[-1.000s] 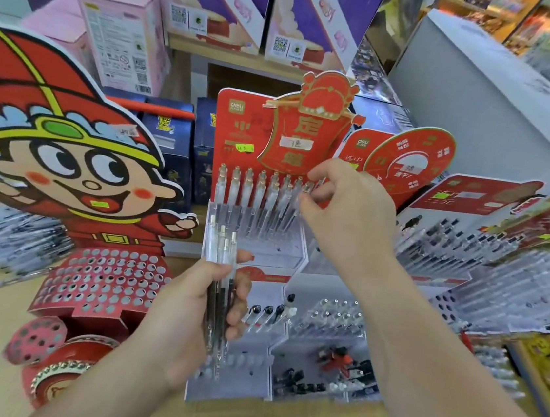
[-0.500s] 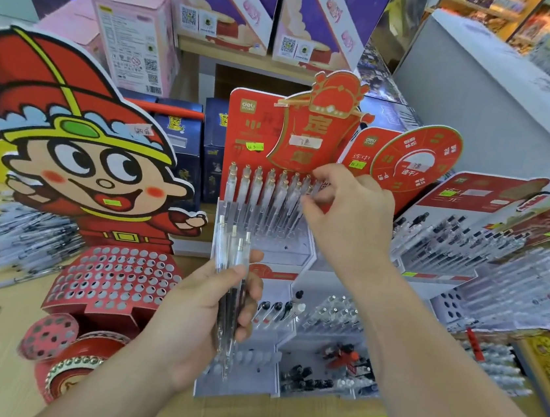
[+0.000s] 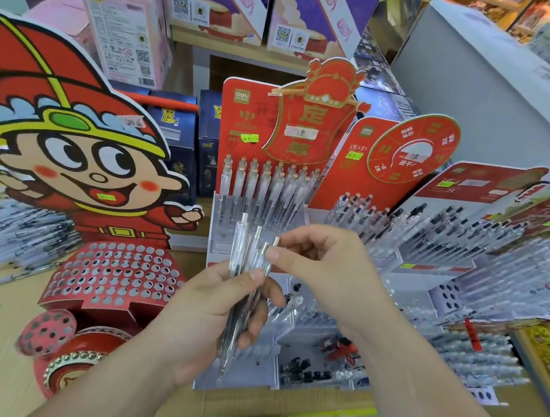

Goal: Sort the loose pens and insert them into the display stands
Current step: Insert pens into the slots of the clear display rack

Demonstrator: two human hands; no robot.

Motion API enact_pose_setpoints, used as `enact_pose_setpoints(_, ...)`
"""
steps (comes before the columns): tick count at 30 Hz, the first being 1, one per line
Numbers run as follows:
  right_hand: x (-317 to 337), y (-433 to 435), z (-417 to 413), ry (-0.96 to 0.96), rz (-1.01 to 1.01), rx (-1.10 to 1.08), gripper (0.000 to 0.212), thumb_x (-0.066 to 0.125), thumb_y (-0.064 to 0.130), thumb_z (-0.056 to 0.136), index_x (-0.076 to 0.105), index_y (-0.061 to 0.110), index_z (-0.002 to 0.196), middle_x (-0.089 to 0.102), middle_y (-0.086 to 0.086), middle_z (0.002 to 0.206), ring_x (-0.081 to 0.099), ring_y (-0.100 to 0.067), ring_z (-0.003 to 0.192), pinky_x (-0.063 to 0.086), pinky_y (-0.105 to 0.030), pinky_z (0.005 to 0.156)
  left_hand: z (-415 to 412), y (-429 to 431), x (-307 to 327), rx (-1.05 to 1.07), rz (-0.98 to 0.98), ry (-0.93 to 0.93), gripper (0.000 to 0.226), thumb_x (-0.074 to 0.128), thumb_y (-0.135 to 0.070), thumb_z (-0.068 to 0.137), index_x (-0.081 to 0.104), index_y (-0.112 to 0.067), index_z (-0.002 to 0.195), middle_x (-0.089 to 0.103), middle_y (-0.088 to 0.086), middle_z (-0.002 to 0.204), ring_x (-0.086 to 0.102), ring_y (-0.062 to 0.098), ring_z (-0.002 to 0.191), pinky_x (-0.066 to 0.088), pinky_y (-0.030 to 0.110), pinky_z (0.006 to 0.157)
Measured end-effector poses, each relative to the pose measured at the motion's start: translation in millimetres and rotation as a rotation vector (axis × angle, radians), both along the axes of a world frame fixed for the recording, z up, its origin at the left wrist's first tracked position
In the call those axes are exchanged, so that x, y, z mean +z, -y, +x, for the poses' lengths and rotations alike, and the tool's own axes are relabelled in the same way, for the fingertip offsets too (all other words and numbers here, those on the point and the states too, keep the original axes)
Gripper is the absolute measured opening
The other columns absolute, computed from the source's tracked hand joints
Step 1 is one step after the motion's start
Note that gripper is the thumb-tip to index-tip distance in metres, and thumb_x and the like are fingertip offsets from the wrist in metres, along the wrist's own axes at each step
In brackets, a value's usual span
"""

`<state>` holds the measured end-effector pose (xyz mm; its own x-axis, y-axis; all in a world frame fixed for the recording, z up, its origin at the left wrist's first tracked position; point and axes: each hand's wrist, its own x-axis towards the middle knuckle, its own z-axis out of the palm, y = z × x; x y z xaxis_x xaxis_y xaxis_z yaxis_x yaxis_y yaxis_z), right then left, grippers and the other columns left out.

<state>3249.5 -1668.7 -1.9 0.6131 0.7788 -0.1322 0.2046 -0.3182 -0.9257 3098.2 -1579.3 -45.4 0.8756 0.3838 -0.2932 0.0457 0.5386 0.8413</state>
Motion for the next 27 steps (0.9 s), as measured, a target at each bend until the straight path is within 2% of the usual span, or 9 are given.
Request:
enact_pose_setpoints(2, 1.8, 2.8, 0.1, -0.029, -0.015, 0.028, 0.018, 0.087, 0.031, 0.074, 0.076, 0.019, 0.083, 0.071, -0.012, 0.084, 0.061, -0.019, 0.073, 0.056, -0.043, 0.074, 0.7, 1.5, 1.6, -0.011, 0.006, -0.009, 0.038, 0.063, -0.033, 0.097, 0.066, 0.005, 0.097, 0.057, 0.016, 0.062, 0.039, 0.024, 0.048, 0.036, 0.029, 0.046)
enact_pose_setpoints(5, 3.2, 4.6, 0.7, -0.077, -0.006, 0.043, 0.016, 0.085, 0.024, 0.077, 0.075, 0.014, 0.083, 0.072, -0.01, 0.082, 0.062, -0.014, 0.073, 0.054, -0.031, 0.072, 4.2, 5.2, 6.3, 0.011, -0.028, -0.022, 0.036, 0.052, -0.024, 0.1, 0.058, 0.011, 0.11, 0.065, 0.01, 0.066, 0.045, 0.019, 0.045, 0.038, 0.027, 0.043)
enact_pose_setpoints(7, 5.8, 5.8, 2.8, -0.124, 0.027, 0.055, 0.013, 0.082, 0.017, 0.079, 0.073, 0.009, 0.085, 0.072, -0.005, 0.078, 0.065, -0.011, 0.073, 0.053, -0.021, 0.07, 7.4, 5.6, 7.0, 0.06, -0.067, -0.047, 0.032, 0.051, -0.021, 0.101, 0.059, 0.007, 0.115, 0.069, 0.015, 0.073, 0.051, 0.019, 0.046, 0.04, 0.028, 0.043)
enact_pose_setpoints(9, 13.5, 7.4, 7.1, -0.128, 0.062, 0.047, 0.011, 0.081, 0.011, 0.079, 0.072, 0.009, 0.086, 0.072, -0.002, 0.078, 0.066, -0.011, 0.073, 0.051, -0.016, 0.069, 10.4, 2.1, 2.9, 0.146, -0.098, -0.101, 0.027, 0.053, -0.02, 0.102, 0.064, -0.001, 0.118, 0.072, 0.021, 0.085, 0.056, 0.023, 0.053, 0.044, 0.03, 0.045)
enact_pose_setpoints(11, 26.1, 8.4, 14.6, -0.068, 0.107, 0.006, 0.011, 0.079, 0.01, 0.08, 0.072, 0.012, 0.089, 0.074, -0.001, 0.081, 0.067, -0.011, 0.076, 0.053, -0.018, 0.072, 12.2, -2.8, -2.0, 0.228, -0.112, -0.153, 0.024, 0.054, -0.02, 0.103, 0.066, -0.007, 0.119, 0.073, 0.019, 0.089, 0.06, 0.024, 0.058, 0.046, 0.031, 0.047)
enact_pose_setpoints(17, 53.9, 5.9, 53.1, 0.283, 0.381, -0.222, 0.013, 0.081, 0.01, 0.081, 0.072, 0.016, 0.089, 0.073, 0.002, 0.08, 0.064, -0.013, 0.075, 0.055, -0.026, 0.074, 12.2, -9.2, -6.2, 0.335, -0.148, -0.153, 0.021, 0.053, -0.018, 0.104, 0.064, -0.008, 0.119, 0.067, 0.014, 0.078, 0.056, 0.022, 0.056, 0.044, 0.027, 0.041)
enact_pose_setpoints(19, 50.9, 0.9, 62.1, 0.419, 0.366, -0.254, 0.014, 0.082, 0.015, 0.081, 0.073, 0.017, 0.09, 0.073, 0.002, 0.083, 0.066, -0.013, 0.076, 0.055, -0.027, 0.074, 12.0, -9.0, -6.7, 0.336, -0.142, -0.149, 0.021, 0.053, -0.018, 0.104, 0.064, -0.008, 0.118, 0.066, 0.014, 0.078, 0.056, 0.022, 0.055, 0.043, 0.027, 0.041)
enact_pose_setpoints(22, 40.4, -8.4, 66.3, 0.541, 0.308, -0.266, 0.017, 0.082, 0.019, 0.082, 0.069, 0.028, 0.087, 0.07, 0.01, 0.081, 0.065, -0.006, 0.076, 0.055, -0.025, 0.074, 11.5, -8.9, -6.3, 0.339, -0.126, -0.146, 0.021, 0.053, -0.019, 0.103, 0.065, -0.009, 0.119, 0.066, 0.014, 0.078, 0.056, 0.022, 0.056, 0.043, 0.028, 0.043)
enact_pose_setpoints(27, 20.4, -19.4, 68.2, 0.678, 0.204, -0.223, 0.015, 0.08, 0.032, 0.082, 0.067, 0.035, 0.09, 0.068, 0.017, 0.086, 0.066, -0.017, 0.089, 0.055, -0.046, 0.082, 8.5, -13.1, -7.1, 0.356, -0.135, -0.129, 0.022, 0.052, -0.019, 0.104, 0.063, -0.009, 0.12, 0.066, 0.014, 0.079, 0.055, 0.022, 0.057, 0.043, 0.028, 0.042)
